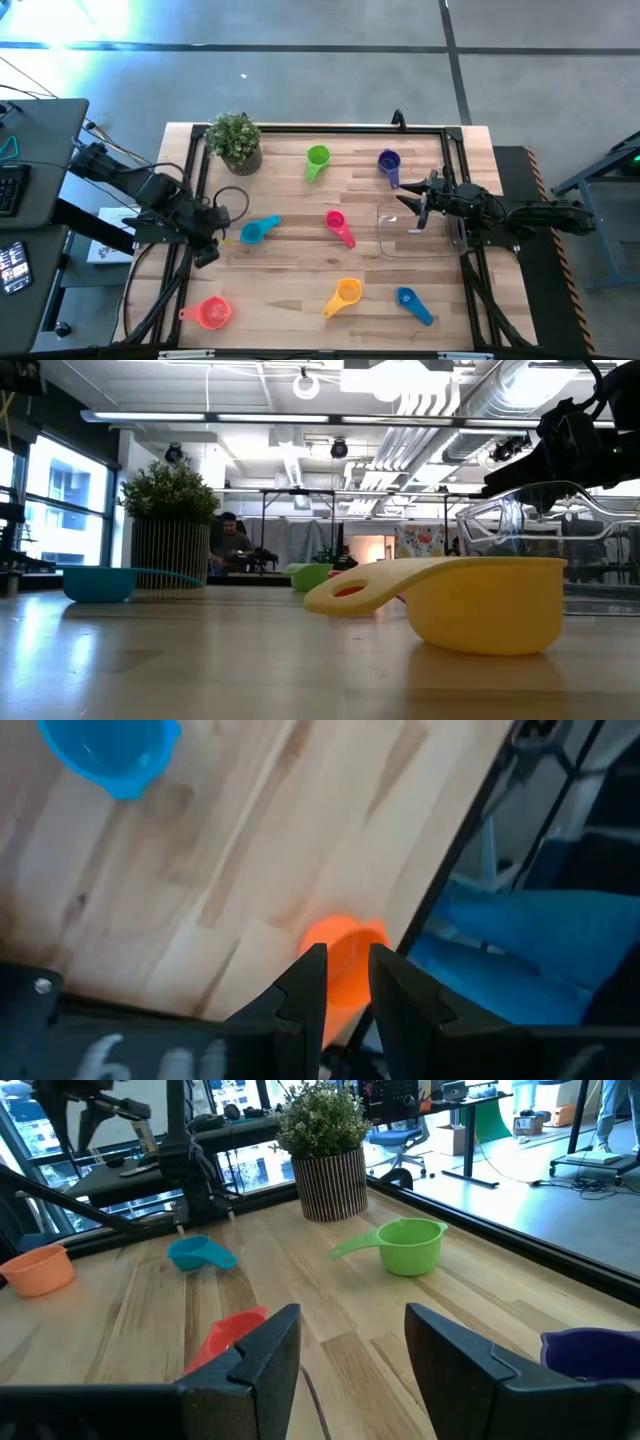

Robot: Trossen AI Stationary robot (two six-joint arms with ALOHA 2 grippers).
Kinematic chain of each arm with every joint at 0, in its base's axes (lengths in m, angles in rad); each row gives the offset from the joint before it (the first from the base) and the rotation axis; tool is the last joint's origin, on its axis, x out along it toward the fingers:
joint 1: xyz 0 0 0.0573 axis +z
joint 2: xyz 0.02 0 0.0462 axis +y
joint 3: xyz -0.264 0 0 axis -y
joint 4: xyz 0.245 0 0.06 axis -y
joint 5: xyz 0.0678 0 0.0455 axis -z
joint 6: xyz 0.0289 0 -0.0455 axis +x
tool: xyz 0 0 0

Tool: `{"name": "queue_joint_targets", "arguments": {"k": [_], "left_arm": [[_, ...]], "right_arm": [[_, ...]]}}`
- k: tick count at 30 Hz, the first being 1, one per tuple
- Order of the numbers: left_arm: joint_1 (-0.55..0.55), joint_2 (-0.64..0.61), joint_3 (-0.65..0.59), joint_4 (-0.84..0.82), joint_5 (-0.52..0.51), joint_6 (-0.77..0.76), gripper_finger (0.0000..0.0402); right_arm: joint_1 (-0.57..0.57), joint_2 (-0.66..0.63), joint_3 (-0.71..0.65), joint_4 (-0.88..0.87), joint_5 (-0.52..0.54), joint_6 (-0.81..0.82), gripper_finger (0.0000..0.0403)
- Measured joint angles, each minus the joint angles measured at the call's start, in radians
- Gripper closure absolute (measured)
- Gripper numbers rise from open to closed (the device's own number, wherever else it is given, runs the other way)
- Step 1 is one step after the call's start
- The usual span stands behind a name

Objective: Nest measuring cups in basket
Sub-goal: Move the orange measuring cup to the center of the table

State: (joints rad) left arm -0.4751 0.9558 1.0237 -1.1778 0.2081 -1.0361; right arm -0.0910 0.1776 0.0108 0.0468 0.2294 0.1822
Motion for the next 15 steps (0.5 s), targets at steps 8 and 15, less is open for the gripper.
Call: {"name": "queue_joint_targets", "arguments": {"k": [8, 15], "left_arm": [[-0.186, 0.032, -0.001, -0.027, -0.012, -0.074, 0.0335], [-0.298, 0.121, -0.001, -0.026, -0.050, -0.184, 0.0335]], "right_arm": [[0.000, 0.000, 0.000, 0.000, 0.000, 0.000, 0.0229], [0.000, 0.000, 0.000, 0.000, 0.000, 0.000, 0.0229]]}}
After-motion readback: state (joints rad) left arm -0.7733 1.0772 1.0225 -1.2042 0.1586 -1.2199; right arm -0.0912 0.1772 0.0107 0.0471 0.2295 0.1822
